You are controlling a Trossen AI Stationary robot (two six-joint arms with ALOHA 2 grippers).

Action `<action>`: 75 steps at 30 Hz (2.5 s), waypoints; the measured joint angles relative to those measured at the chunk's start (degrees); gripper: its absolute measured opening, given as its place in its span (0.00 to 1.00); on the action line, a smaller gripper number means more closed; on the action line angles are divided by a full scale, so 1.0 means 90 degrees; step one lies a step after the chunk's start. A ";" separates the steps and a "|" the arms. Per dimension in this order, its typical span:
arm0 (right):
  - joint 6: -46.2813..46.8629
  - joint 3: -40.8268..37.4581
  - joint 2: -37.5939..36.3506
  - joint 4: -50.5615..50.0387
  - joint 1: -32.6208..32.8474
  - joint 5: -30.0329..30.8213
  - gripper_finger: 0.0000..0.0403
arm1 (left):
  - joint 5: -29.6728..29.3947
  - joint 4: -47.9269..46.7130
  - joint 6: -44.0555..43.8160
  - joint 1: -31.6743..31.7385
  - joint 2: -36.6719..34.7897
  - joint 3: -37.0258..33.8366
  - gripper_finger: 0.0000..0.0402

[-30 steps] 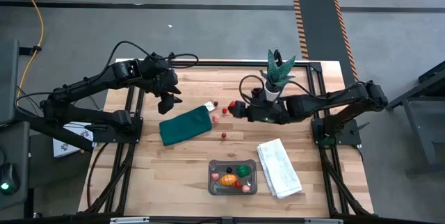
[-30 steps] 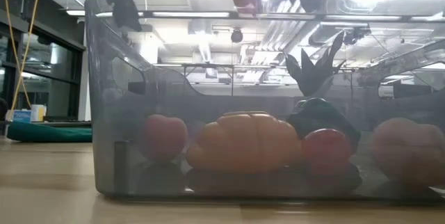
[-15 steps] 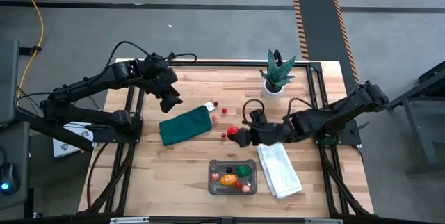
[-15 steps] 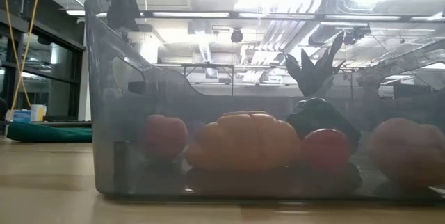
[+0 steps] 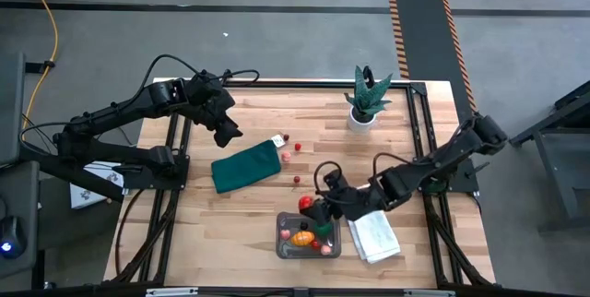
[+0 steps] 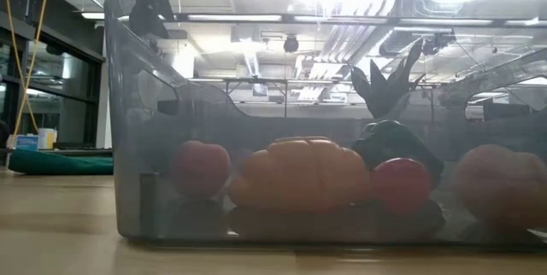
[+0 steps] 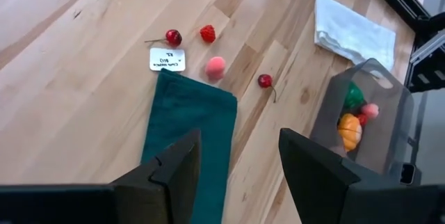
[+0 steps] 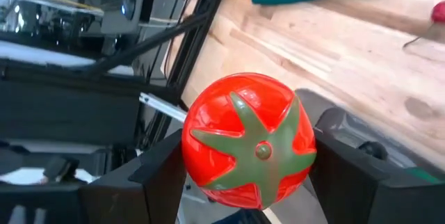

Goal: Pick and placing Produce into tupperware
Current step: Put the red tomato into the black bin

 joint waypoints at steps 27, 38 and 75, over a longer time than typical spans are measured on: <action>-0.1274 0.0000 0.0114 0.0948 0.0113 -0.0351 0.62 | -0.0015 -0.0090 -0.0195 0.0000 -0.0001 0.0000 0.45; -0.1679 0.0000 0.0114 0.0792 -0.0010 -0.0810 0.62 | -0.0073 -0.0087 -0.0190 0.0000 -0.0001 0.0000 0.45; -0.5167 0.1120 0.0116 -0.2522 -0.1005 -0.2659 0.62 | -0.0073 -0.0328 -0.0227 0.0000 0.0001 0.0000 0.45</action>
